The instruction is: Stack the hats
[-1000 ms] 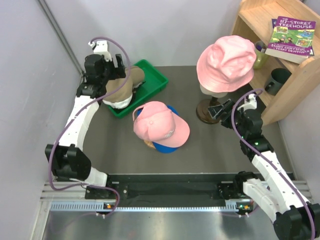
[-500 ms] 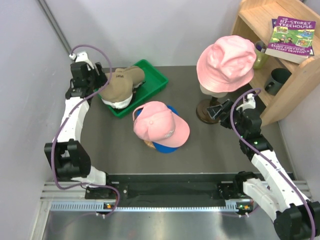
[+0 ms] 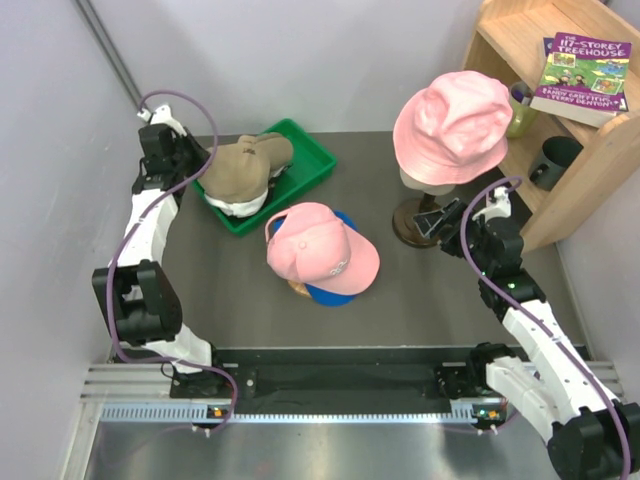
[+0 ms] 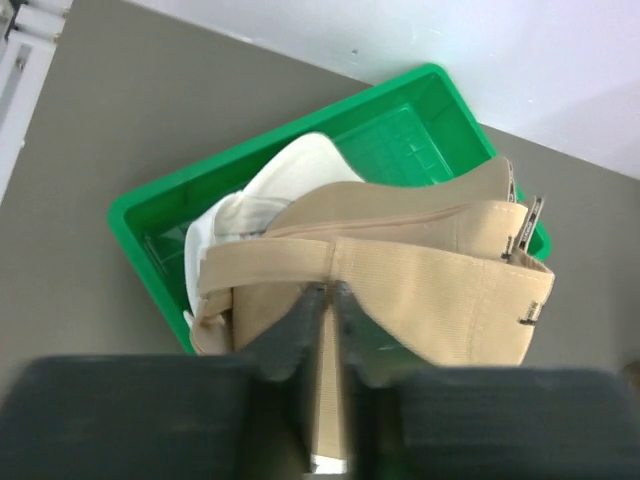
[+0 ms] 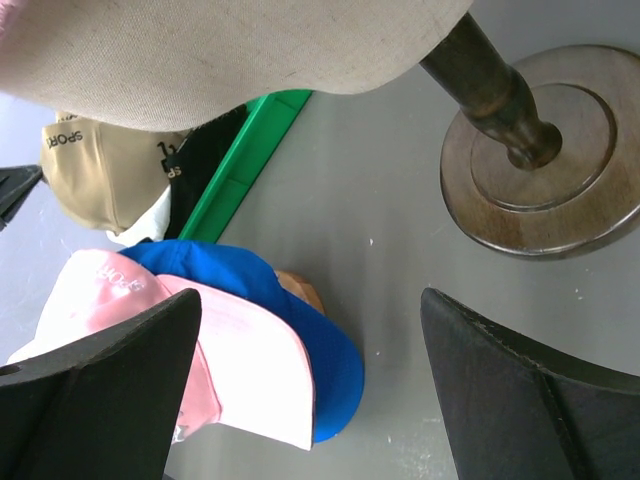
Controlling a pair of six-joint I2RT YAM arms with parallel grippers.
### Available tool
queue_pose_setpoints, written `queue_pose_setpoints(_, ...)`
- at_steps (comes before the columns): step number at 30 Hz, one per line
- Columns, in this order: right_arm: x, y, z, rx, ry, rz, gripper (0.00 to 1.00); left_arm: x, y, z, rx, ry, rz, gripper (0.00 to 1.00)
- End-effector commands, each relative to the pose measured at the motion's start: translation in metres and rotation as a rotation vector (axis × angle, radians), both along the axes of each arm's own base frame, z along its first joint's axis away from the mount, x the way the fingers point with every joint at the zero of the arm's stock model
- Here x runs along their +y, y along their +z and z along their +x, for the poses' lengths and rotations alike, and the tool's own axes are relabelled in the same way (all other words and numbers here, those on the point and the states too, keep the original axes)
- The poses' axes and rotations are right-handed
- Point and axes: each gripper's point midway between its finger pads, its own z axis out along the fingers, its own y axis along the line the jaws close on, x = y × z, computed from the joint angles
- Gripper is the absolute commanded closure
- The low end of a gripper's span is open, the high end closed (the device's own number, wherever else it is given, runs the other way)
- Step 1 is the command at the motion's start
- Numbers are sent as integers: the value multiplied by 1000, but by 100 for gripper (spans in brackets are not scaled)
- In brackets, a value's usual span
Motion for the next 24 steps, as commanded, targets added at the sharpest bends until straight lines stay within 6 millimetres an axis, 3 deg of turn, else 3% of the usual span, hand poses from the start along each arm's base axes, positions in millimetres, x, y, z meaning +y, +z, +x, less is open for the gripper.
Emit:
queue_pose_setpoints(1, 8, 19, 5, -71, 25, 21, 10, -6, 38, 13, -129, -40, -18, 100)
queue_pose_setpoints(3, 8, 19, 6, -69, 27, 22, 10, -8, 42, 13, -132, -50, -26, 100)
queue_pose_setpoints(6, 8, 21, 6, -75, 25, 22, 10, -21, 66, 12, -180, -112, -65, 100)
queue_pose_setpoints(13, 9, 22, 7, -74, 26, 25, 10, -45, 152, 9, -363, -226, -138, 100)
queue_pose_setpoints(16, 10, 23, 8, -74, 31, 26, 10, -43, 162, 8, -385, -234, -89, 100)
queue_pose_setpoints(17, 10, 23, 8, -76, 31, 26, 10, -41, 152, 10, -355, -228, -78, 99)
queue_pose_setpoints(18, 10, 22, 8, -73, 32, 25, 10, -39, 141, 12, -320, -218, -67, 93)
queue_pose_setpoints(19, 10, 22, 8, -72, 32, 27, 10, -36, 131, 17, -285, -219, -37, 77)
queue_pose_setpoints(20, 10, 24, 8, -76, 32, 28, 10, -35, 118, 18, -233, -219, -33, 75)
queue_pose_setpoints(21, 11, 23, 7, -74, 34, 27, 10, -33, 101, 14, -163, -195, -32, 73)
queue_pose_setpoints(23, 9, 25, 6, -80, 26, 27, 10, -26, 81, 1, -110, -140, -1, 55)
queue_pose_setpoints(24, 8, 25, 6, -78, 18, 26, 10, -25, 55, -10, -53, -113, 2, 49)
